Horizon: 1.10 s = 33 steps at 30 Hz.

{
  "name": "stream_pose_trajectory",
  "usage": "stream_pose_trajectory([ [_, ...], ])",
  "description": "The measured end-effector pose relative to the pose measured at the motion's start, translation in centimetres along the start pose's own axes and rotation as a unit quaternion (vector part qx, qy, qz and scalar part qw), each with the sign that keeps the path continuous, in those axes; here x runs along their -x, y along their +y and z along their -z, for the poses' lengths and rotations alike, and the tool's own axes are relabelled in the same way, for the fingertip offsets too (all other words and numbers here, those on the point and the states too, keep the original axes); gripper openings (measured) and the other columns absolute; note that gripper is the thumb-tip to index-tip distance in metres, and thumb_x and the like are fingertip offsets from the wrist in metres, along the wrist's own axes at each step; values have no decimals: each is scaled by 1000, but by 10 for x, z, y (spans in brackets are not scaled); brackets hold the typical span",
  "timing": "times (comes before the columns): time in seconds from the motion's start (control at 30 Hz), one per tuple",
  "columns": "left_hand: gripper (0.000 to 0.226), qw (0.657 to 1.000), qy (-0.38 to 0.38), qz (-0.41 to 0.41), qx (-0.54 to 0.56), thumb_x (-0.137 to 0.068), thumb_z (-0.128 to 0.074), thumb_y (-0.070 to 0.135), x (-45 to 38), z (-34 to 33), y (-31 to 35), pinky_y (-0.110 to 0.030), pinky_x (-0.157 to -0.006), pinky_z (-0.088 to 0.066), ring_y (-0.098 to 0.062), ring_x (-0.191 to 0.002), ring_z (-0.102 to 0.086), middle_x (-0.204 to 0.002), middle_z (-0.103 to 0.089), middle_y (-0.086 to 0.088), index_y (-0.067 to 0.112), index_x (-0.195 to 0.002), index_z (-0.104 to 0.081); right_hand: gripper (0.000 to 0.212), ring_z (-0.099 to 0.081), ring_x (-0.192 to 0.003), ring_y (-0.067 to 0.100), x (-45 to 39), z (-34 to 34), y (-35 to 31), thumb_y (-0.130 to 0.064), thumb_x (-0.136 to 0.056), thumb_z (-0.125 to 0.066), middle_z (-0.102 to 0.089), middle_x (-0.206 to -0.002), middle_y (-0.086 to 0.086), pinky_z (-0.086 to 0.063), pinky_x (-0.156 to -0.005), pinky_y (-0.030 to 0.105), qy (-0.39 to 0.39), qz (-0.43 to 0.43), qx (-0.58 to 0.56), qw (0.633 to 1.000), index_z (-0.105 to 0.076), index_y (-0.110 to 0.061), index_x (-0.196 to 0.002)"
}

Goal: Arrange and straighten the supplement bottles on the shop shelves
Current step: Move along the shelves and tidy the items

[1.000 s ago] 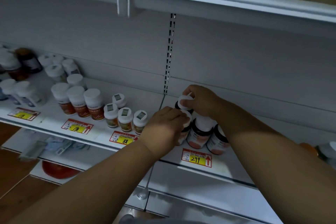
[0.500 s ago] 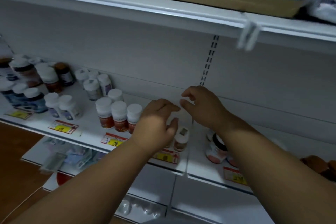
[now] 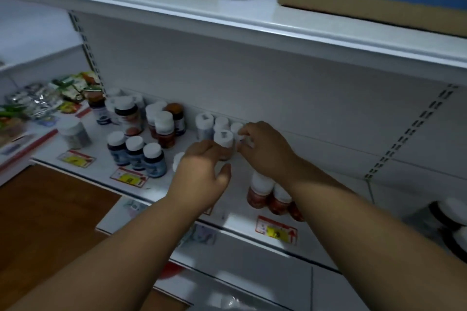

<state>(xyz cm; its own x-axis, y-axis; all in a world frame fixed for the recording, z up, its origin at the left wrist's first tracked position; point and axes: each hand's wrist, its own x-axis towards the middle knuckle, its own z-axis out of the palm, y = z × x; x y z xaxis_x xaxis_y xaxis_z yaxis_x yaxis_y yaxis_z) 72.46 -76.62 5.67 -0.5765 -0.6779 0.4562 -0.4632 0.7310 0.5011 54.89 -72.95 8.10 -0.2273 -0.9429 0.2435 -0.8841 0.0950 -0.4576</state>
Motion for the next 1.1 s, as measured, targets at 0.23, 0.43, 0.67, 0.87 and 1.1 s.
stream_pose_trajectory([
  [0.23,26,1000,-7,27,3,-79,-67,14,3,7,-53,-37,-84,-48,-32,-98,-58,-102,-64,-11,10,-105,-71,42,-45,-123,35,-77,-61,-3,-15,-94,-52,-43,-135,23,-36,-101,35,-142,-51,102,983,-47,-2,-134],
  [0.43,28,1000,-9,21,4,-76,-64,18,0,13,-71,-36,-82,-48,-33,-94,-59,-100,-65,-10,11,-102,-71,44,-47,-114,38,-87,-90,-4,-24,-85,-60,-48,-122,22,-43,-90,40,-60,-61,169,982,-44,-8,-123],
  [0.67,32,993,57,50,90,-85,-63,27,-8,14,-78,-25,-84,-40,-22,-100,-55,-106,-61,-4,13,-113,-63,30,-63,-86,22,-72,-50,-17,-41,-76,-70,-61,-100,3,-54,-72,34,93,-147,-139,975,-59,-27,-100],
  [0.87,41,957,71,91,265,-89,-39,53,-12,9,-46,-9,-77,-38,2,-95,-53,-100,-58,9,24,-111,-57,35,-70,-89,19,-25,-3,-31,-56,-69,-70,-68,-99,4,-60,-74,39,113,-157,-436,879,-66,-30,-92],
  [1.1,57,944,16,62,323,-88,-35,58,-10,-18,-5,-11,-86,-39,1,-101,-54,-109,-62,3,16,-117,-60,19,-65,-79,7,20,21,-29,-46,-82,-65,-67,-86,-10,-54,-66,23,147,-152,-398,893,-66,-28,-87],
])
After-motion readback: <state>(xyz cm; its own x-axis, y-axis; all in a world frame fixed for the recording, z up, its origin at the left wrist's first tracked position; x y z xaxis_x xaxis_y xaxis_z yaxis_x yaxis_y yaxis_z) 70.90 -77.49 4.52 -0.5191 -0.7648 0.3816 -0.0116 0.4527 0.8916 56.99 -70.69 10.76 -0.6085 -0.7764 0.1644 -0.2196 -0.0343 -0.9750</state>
